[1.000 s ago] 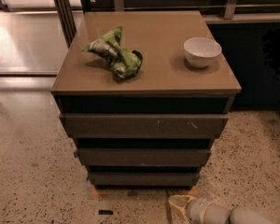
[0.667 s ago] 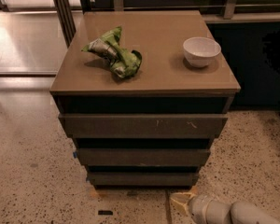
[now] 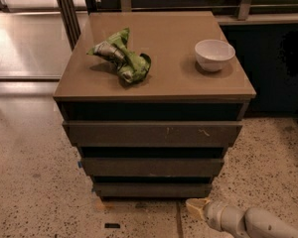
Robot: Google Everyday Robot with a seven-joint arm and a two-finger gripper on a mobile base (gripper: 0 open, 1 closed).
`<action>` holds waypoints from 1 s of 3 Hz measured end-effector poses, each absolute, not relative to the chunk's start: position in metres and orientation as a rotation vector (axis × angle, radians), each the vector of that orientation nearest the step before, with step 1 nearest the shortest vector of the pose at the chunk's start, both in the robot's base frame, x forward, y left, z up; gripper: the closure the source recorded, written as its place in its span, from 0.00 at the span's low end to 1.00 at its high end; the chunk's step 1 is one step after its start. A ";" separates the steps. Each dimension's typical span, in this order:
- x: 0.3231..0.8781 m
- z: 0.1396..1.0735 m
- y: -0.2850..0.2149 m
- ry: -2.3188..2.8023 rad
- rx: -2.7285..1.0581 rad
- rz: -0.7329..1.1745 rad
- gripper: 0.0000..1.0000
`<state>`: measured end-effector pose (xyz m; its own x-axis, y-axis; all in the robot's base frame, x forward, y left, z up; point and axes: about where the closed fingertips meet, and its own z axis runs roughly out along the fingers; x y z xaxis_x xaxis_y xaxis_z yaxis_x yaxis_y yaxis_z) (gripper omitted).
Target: Open bottom drawer
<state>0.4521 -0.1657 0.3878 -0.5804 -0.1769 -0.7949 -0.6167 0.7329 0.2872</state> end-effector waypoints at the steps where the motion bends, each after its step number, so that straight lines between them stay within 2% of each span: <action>1: 0.452 0.387 -0.165 2.142 -0.596 0.711 1.00; 3: 0.496 0.360 -0.169 2.144 -0.738 0.649 1.00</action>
Offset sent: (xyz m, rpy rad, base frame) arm 0.0524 -0.0032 -0.0369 -0.0920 -0.0250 0.1168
